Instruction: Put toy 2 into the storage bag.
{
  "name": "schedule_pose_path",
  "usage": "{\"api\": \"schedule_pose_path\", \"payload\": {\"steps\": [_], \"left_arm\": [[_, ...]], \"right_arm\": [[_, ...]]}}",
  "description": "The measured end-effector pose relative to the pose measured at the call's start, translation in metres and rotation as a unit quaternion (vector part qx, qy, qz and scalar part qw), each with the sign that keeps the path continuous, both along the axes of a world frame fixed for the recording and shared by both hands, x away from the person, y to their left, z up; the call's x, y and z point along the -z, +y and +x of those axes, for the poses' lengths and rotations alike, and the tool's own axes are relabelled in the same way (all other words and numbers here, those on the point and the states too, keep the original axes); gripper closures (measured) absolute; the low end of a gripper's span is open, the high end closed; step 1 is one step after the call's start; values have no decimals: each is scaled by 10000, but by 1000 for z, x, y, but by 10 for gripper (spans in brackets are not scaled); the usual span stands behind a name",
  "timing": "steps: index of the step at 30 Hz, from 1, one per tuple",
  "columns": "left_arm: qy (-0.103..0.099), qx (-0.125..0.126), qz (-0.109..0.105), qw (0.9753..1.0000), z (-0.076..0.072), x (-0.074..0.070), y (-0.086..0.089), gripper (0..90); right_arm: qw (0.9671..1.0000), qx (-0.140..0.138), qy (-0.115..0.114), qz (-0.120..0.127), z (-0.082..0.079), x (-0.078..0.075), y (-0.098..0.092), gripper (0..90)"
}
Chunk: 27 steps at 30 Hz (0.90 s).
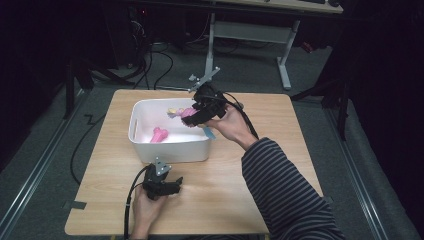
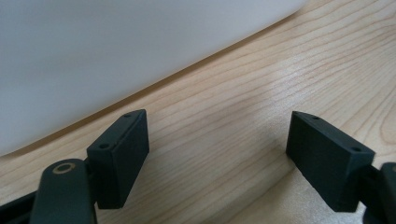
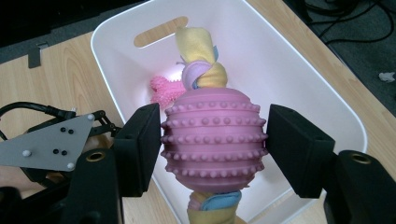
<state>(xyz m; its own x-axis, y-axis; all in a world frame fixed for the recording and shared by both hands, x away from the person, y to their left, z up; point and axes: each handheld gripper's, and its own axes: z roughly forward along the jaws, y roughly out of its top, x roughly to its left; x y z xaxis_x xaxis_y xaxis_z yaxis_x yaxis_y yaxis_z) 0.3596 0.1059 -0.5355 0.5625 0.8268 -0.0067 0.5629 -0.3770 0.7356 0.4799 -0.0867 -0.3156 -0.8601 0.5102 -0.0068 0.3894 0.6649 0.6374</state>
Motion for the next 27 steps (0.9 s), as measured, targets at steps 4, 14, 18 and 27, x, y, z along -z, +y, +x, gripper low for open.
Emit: {"api": "schedule_pose_path", "payload": {"steps": [4, 14, 18, 27], "left_arm": [[0, 0, -4, 10000, 0, 0, 0, 215], [1, -6, -15, 10000, 0, 0, 0, 215], [5, -6, -17, 10000, 0, 0, 0, 215], [2, -5, -12, 10000, 0, 0, 0, 215]], "right_arm": [[9999, -20, 46, -116, 1, 6, 6, 368], [9991, -158, 268, -288, 0, 25, 17, 365], [9985, -256, 339, -338, 0, 32, 19, 365], [9982, -279, 393, -362, -3, 39, 20, 361]]}}
